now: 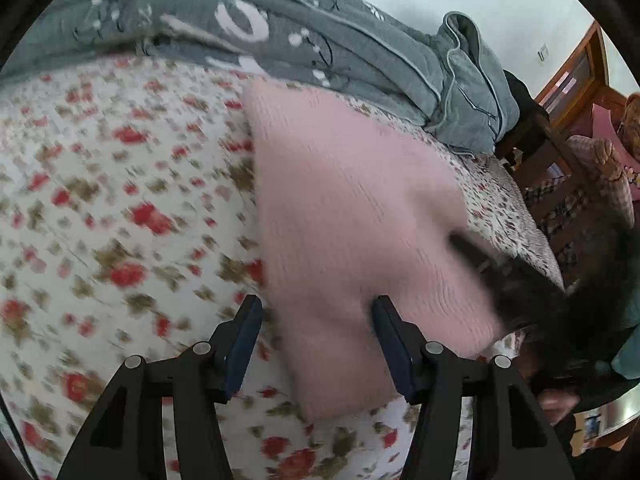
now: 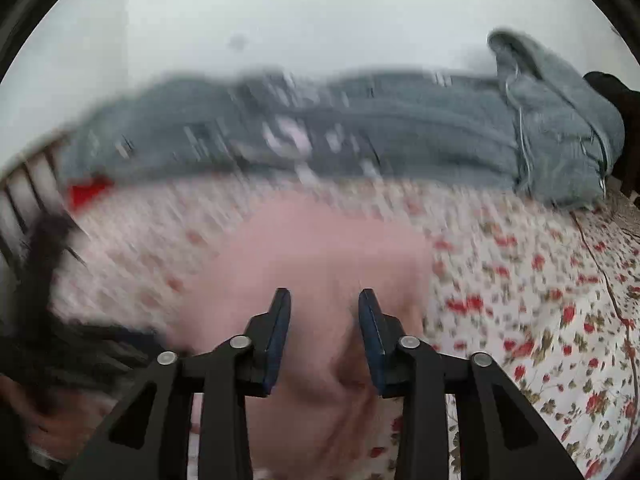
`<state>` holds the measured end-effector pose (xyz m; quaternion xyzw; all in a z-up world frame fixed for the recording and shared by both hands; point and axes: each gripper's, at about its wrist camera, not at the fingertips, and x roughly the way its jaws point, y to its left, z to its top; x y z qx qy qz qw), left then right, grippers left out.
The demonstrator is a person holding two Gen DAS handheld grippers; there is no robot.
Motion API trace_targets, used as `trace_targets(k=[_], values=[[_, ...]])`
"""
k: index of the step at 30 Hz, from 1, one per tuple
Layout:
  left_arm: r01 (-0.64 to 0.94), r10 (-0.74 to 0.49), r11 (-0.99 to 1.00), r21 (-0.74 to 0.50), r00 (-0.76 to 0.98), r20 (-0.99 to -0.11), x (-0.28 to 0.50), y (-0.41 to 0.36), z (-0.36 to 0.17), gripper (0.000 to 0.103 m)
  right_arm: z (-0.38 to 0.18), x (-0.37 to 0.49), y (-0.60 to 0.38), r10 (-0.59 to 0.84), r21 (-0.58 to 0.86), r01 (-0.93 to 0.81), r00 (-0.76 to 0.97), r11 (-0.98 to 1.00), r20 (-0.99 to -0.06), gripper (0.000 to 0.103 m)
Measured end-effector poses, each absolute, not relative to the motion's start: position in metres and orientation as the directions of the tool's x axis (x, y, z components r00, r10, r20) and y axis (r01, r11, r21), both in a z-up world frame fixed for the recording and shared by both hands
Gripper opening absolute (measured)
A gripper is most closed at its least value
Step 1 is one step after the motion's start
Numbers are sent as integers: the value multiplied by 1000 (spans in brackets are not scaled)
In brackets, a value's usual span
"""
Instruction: Fold small clothes
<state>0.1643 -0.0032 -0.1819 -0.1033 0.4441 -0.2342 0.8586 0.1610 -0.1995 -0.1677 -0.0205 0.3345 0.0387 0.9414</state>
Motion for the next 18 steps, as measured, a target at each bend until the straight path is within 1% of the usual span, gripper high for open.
trace_targets(k=[2,4,6,8,9,11,12,13,14,15,18], values=[[319,-475,879,-354,519,-711,165,-2,-175,57,-177,151,-211,33,-12,-51,795,999,-605,21],[327,-470,881,-342,525,-710,171,-2,-171,57,-178,148,-215,17,-16,-33,794,999,-608,26],[322,-475,879,-352,531,-702,179,-1,-167,57,-176,149,-217,11,-25,-33,789,999,-614,35],[316,-497,868,-384,525,-691,190,0,-164,57,-173,153,-224,49,15,-50,776,999,-629,37],[313,-508,861,-400,520,-687,196,1,-164,57,-167,154,-232,73,51,-53,769,997,-635,42],[308,-511,860,-408,514,-689,208,2,-164,57,-156,157,-244,121,117,-61,770,991,-626,48],[303,-511,859,-412,510,-692,217,1,-164,57,-150,159,-248,138,137,-66,773,988,-619,52],[303,-522,853,-425,502,-690,225,2,-164,57,-145,165,-249,152,147,-78,774,986,-614,55],[299,-539,842,-448,487,-688,235,3,-166,58,-141,172,-249,152,141,-82,773,987,-616,63],[294,-553,833,-468,472,-687,242,3,-168,59,-139,182,-248,142,135,-74,769,988,-623,66],[274,-594,805,-527,400,-698,267,3,-181,61,-147,213,-254,175,197,-52,711,979,-681,66]])
